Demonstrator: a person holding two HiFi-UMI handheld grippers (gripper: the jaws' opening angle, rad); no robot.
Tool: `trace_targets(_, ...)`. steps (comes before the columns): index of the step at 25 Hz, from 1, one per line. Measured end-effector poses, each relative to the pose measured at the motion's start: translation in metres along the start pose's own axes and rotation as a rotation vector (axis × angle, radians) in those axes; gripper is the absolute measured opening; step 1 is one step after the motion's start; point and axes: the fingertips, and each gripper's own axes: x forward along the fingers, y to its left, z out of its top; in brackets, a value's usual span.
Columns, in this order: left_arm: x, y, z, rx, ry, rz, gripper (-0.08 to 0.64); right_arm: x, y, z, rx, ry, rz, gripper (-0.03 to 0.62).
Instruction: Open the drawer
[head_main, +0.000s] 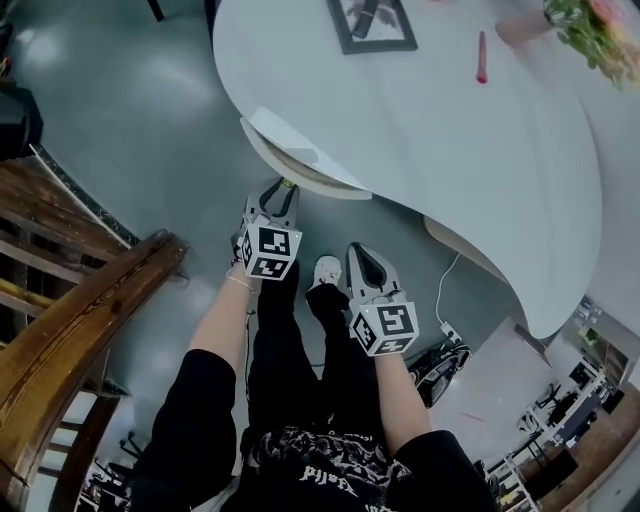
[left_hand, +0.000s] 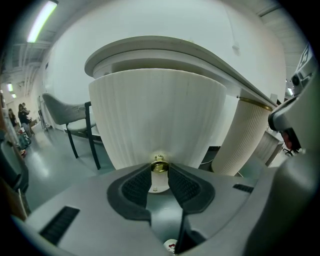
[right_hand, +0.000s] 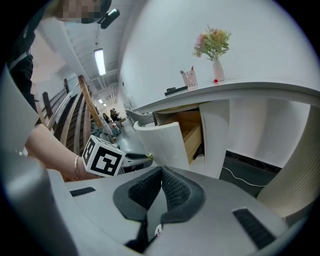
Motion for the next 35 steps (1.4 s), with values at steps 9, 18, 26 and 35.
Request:
trace_targets(9,-0.021,-0.003,-0.019,0.013,0.048,-0.002,0.115,-0.015,0.015,-0.005,0.018,-0.002,-0.002,0.026)
trace_targets(18,-0.039,-0.003,-0.036,0.055,0.07,-0.014,0.117,-0.022,0.03,-0.005,0.021,-0.006,0.003,0.026)
trace_targets(26,-0.051,-0.004,-0.047,0.051,0.103,-0.011,0.117,-0.028,0.033,-0.002,0.019,-0.013,-0.001,0.026)
trace_targets(35,-0.061,-0.003,-0.058,0.048,0.123,0.002,0.117,-0.035,0.031,-0.007,0.031,-0.013,-0.006,0.026)
